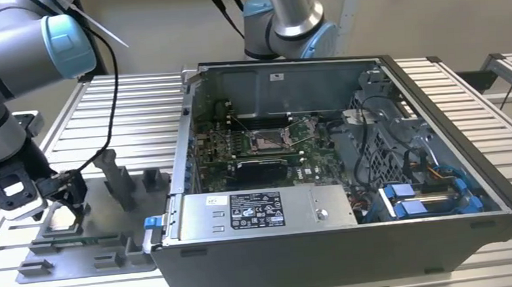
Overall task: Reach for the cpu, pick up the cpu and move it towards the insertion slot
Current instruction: 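Pick up the cpu and move it towards the insertion slot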
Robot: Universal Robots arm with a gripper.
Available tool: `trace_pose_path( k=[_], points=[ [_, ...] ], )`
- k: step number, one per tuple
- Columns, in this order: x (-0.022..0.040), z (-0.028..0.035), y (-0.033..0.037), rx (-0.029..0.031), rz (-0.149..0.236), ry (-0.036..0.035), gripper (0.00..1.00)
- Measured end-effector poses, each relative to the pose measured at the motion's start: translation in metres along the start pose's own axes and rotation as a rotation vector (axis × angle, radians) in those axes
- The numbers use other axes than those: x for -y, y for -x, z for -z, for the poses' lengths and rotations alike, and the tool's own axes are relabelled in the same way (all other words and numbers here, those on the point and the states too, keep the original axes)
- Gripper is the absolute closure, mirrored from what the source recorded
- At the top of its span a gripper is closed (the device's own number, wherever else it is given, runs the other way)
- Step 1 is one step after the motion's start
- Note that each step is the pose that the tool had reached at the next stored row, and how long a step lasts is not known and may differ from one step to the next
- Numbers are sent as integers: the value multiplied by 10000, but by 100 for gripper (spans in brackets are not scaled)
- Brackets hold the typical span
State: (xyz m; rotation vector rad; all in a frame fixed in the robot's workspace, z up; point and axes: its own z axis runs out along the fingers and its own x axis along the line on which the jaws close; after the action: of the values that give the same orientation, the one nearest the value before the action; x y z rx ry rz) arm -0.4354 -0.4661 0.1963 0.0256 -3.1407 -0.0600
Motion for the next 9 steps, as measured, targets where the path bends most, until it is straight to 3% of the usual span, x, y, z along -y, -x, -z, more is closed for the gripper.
trace_pose_path(
  k=[9],
  points=[
    [6, -51, 0, -1, 0, -1, 0]
  ],
)
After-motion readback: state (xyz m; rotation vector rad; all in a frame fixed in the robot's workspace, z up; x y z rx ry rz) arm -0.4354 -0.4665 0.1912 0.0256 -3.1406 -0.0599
